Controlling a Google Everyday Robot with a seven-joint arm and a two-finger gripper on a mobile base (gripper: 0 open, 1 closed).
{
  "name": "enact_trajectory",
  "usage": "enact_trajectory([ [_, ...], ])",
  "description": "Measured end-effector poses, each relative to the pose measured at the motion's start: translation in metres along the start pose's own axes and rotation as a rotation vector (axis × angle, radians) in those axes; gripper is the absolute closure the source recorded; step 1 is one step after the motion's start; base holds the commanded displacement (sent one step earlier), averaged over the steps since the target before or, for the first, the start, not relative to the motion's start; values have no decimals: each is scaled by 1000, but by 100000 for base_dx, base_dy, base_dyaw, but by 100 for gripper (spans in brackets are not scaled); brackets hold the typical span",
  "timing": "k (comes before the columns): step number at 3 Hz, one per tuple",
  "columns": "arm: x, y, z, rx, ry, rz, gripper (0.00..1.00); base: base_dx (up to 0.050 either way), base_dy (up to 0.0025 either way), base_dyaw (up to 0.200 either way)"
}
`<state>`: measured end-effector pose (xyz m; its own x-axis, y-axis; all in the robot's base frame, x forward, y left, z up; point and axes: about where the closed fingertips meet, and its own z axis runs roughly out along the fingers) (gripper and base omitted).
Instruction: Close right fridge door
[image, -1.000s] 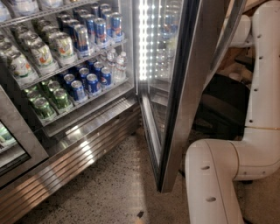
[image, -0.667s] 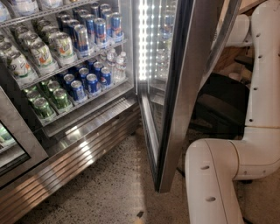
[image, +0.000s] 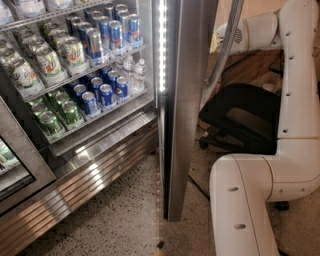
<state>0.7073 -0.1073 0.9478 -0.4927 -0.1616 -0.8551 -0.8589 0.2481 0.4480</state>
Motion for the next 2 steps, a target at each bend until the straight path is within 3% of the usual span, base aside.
enact_trajectory([
  [1, -2, 7, 21, -64, 27, -10, 100, 0, 0, 0],
  [2, -2, 6, 21, -64, 26, -10, 100, 2, -2, 19413],
])
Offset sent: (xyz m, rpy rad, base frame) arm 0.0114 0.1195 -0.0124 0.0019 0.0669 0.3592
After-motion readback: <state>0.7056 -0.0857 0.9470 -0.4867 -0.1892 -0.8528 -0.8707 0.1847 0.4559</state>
